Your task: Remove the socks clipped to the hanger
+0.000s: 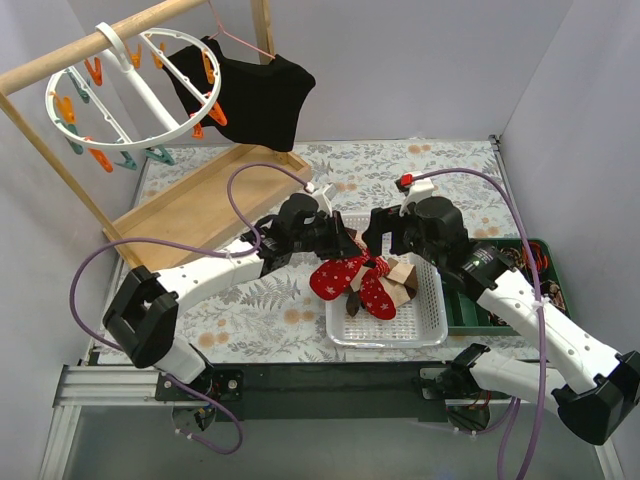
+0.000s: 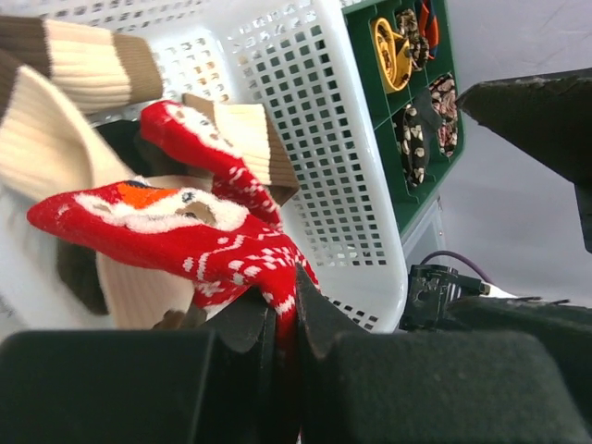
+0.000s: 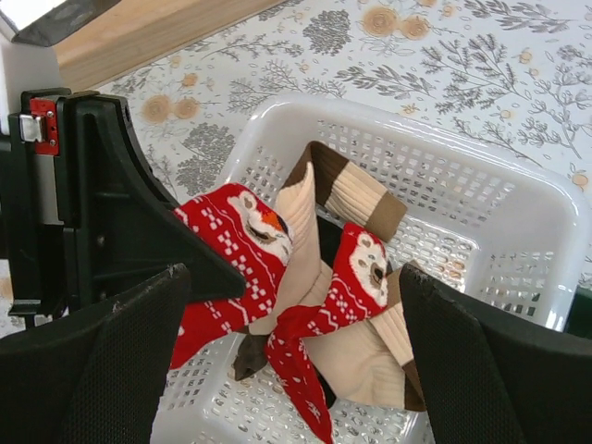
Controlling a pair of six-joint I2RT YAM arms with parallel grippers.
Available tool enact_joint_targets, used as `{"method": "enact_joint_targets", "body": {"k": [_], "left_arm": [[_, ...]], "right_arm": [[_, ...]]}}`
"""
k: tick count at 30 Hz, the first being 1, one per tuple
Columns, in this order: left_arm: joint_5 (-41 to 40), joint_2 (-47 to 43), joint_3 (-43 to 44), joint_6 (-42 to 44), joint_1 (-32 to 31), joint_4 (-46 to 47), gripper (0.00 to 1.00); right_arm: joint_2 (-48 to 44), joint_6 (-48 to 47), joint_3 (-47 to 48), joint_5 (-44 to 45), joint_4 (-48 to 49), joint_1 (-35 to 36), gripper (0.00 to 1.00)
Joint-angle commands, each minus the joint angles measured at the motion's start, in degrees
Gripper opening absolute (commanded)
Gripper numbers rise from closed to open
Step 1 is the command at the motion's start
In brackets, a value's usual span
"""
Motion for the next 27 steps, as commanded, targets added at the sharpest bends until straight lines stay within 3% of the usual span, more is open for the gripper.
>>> {"method": "enact_joint_targets", "body": {"k": [1,10,13,14,16,17,20,27], "left_arm": [[0.28,1.6,4.38,-0.69,-1.54,3.42,0.04],[4.05,7.48,5.7,-1.75,-2.86,8.69,0.08],[6.08,11.96,7.99,-1.83,-2.86,7.47,0.22],[5.39,11.98,8.86,-1.05,-2.86,6.68,0.36],[3.2,10.58,8.17,-0.08,-2.86,4.92,0.54],[0.57,7.96,7.39,1.23,-2.86,4.22,0.73],[-5.05,2.6,6.07,4.66,-2.86,0.35,0.76],[-8.84,-6.2,2.81,6.6,-2.86,-3.08,0.79]], "right_arm": [[-1.33,1.7,0.51,4.98,-2.19,-0.37,0.98],[-2.3,4.25,1.03,7.79,-3.33,-0.37,0.98],[-2.82,4.34,1.03,8.41,-3.51,-0.37,0.98],[-2.91,4.25,1.03,8.5,-3.94,-0.37,0.98],[-3.26,4.51,1.3,8.76,-4.38,-0.28,0.98],[-3.53,4.86,1.3,8.76,-4.56,-0.37,0.98],[-4.41,6.01,0.77,8.59,-4.74,-0.46,0.98],[-4.67,9.35,0.16,5.6,-4.56,-0.37,0.98]]}}
